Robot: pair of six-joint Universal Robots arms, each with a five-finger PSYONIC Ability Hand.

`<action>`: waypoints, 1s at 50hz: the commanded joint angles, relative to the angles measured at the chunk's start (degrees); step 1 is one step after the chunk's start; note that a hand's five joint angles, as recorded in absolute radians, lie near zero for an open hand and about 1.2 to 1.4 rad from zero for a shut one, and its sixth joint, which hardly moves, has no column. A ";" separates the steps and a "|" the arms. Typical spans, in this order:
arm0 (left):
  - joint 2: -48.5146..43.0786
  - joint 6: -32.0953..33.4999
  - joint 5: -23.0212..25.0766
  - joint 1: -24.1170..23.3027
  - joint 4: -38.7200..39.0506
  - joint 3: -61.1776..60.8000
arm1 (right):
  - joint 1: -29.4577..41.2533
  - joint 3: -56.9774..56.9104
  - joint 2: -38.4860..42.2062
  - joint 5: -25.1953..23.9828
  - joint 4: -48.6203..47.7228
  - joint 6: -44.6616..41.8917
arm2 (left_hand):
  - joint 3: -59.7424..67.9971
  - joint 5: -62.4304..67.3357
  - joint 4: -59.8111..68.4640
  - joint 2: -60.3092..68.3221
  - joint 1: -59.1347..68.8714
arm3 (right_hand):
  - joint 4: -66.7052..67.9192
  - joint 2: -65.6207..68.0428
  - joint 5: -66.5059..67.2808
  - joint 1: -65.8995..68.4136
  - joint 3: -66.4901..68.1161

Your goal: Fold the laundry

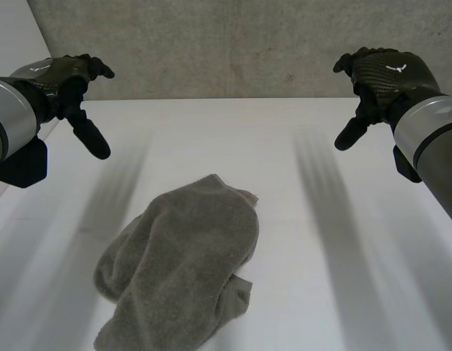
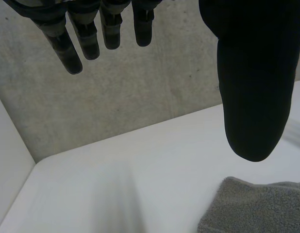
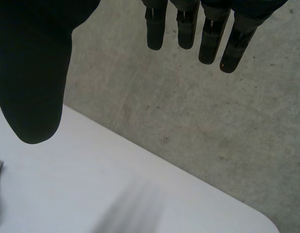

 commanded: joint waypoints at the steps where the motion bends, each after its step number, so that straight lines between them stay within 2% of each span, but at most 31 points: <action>1: -0.73 0.39 3.18 1.90 1.44 -0.83 | 0.45 -0.26 3.65 -1.18 1.42 -7.25 | 0.51 -1.30 0.41 0.53 -0.25 | -3.38 -3.22 -3.31 -2.13 -2.16; 3: -2.30 1.61 5.01 3.03 2.75 -1.97 | 3.50 0.00 6.62 -3.54 5.70 -12.58 | 0.67 -1.14 0.57 0.70 -0.09 | -3.38 -3.22 -3.31 -2.13 -2.16; 8: -5.39 5.58 6.96 3.65 3.20 -2.94 | 9.76 -0.35 10.86 -6.90 12.06 -12.26 | 0.68 -1.13 0.57 0.70 -0.08 | -3.38 -3.22 -3.31 -2.13 -2.16; 10: -9.85 12.49 7.83 3.92 3.02 -4.25 | 10.82 -0.35 12.18 -8.04 12.76 -10.85 | 0.68 -1.13 0.57 0.70 -0.08 | -3.38 -3.22 -3.31 -2.13 -2.16; 11: -9.87 12.52 7.84 3.92 3.02 -4.26 | 11.69 -0.09 13.83 -9.87 12.76 -8.50 | 0.68 -1.13 0.57 0.70 -0.08 | -3.38 -3.22 -3.31 -2.13 -2.16; 13: -13.20 16.55 7.92 3.83 3.20 -5.48 | 13.53 0.44 16.82 -15.05 12.06 -2.35 | 1.18 -0.63 1.08 1.20 0.42 | -3.38 -3.22 -3.31 -2.13 -2.16; 14: -14.78 17.52 8.01 3.83 3.37 -6.01 | 13.54 0.44 16.84 -15.07 12.06 -2.33 | 1.18 -0.63 1.08 1.21 0.42 | -3.38 -3.22 -3.31 -2.13 -2.16; 16: -16.45 17.88 7.92 3.74 3.37 -6.28 | 14.94 1.05 18.94 -18.40 11.27 1.26 | 1.35 -0.46 1.25 1.37 0.59 | -3.38 -3.22 -3.31 -2.13 -2.16; 26: -26.22 18.06 7.75 2.34 7.07 -6.54 | 15.30 2.64 22.99 -17.71 7.57 2.42 | 3.87 2.06 3.77 3.90 3.11 | -2.79 -2.63 -2.72 -1.54 -1.57; 27: -26.83 18.06 7.83 1.64 7.59 -6.63 | 15.30 3.07 23.16 -17.62 6.27 2.42 | 7.04 5.23 6.93 7.06 6.28 | 3.37 3.53 3.44 4.62 4.59; 28: -26.84 18.06 7.84 1.63 7.59 -6.63 | 15.30 3.08 23.16 -17.62 6.25 2.42 | 7.07 5.26 6.97 7.09 6.31 | 3.44 3.60 3.50 4.68 4.65; 30: -27.10 18.06 7.84 -0.12 8.64 -6.63 | 15.30 3.78 23.25 -17.36 3.02 2.51 | 19.27 17.46 19.17 19.30 18.51 | 26.19 26.35 26.25 27.43 27.40; 31: -27.10 18.06 7.84 -0.12 8.65 -6.63 | 15.30 3.95 23.25 -17.27 1.78 2.51 | 19.35 17.54 19.25 19.37 18.59 | 39.63 39.79 39.70 40.88 40.85; 32: -27.01 18.06 7.84 -0.82 9.34 -6.80 | 15.30 3.95 23.25 -17.27 1.77 2.51 | 29.84 28.03 29.74 29.87 29.08 | 39.77 39.93 39.83 41.01 40.99; 33: -27.01 17.88 7.84 -1.70 10.13 -7.07 | 15.30 4.13 23.17 -17.01 0.64 2.16 | 47.93 46.12 47.83 47.96 47.17 | 58.92 59.08 58.99 60.17 60.14; 34: -27.01 17.88 7.84 -1.71 10.14 -7.07 | 15.30 4.13 23.16 -17.00 0.63 2.16 | 48.11 46.30 48.01 48.14 47.35 | 59.11 59.27 59.18 60.36 60.33; 35: -26.84 17.88 7.66 -2.40 11.01 -7.16 | 15.21 4.04 23.16 -16.74 -0.15 2.07 | 66.60 64.79 66.50 66.62 65.84 | 66.55 66.71 66.62 67.79 67.77; 37: -26.66 17.97 7.66 -2.85 12.08 -7.07 | 15.21 3.34 22.99 -16.74 -0.95 1.63 | 69.96 68.15 69.86 69.98 69.20 | 66.62 66.78 66.69 67.87 67.84; 40: -26.40 18.23 7.57 -3.73 15.24 -5.93 | 14.69 0.53 21.93 -16.21 -2.62 -1.53 | 69.96 68.15 69.86 69.98 69.20 | 66.62 66.78 66.69 67.87 67.84; 43: -25.96 18.15 7.05 -4.52 19.17 -1.30 | 13.11 -8.23 19.13 -11.92 -5.78 -14.40 | 69.96 68.15 69.86 69.98 69.20 | 66.62 66.78 66.69 67.87 67.84; 44: -25.26 17.80 6.35 -4.78 21.63 3.34 | 13.10 -8.26 19.12 -11.91 -5.79 -14.45 | 69.96 68.15 69.86 69.98 69.20 | 66.62 66.78 66.69 67.87 67.84; 45: -25.25 17.80 6.34 -4.78 21.66 3.39 | 12.15 -11.13 18.43 -10.34 -7.18 -20.20 | 69.96 68.15 69.86 69.98 69.20 | 66.62 66.78 66.69 67.87 67.84; 46: -24.21 17.45 4.86 -4.87 24.00 7.22 | 12.14 -11.16 18.42 -10.32 -7.19 -20.25 | 69.96 68.15 69.86 69.98 69.20 | 66.62 66.78 66.69 67.87 67.84; 47: -24.20 17.44 4.85 -4.87 24.03 7.26 | 11.79 -14.12 17.64 -9.11 -9.28 -25.39 | 69.96 68.15 69.86 69.98 69.20 | 66.62 66.78 66.69 67.87 67.84; 48: -22.89 17.27 2.85 -4.96 26.46 10.48 | 11.79 -16.33 16.76 -8.31 -12.43 -29.70 | 69.96 68.15 69.86 69.98 69.20 | 66.62 66.78 66.69 67.87 67.84; 49: -21.40 16.48 0.65 -5.05 28.75 12.51 | 11.79 -16.35 16.75 -8.30 -12.47 -29.75 | 69.96 68.15 69.86 69.98 69.20 | 66.62 66.78 66.69 67.87 67.84; 50: -21.39 16.48 0.63 -5.05 28.77 12.53 | 11.79 -17.39 15.79 -8.21 -16.29 -32.71 | 69.96 68.15 69.86 69.98 69.20 | 66.62 66.78 66.69 67.87 67.84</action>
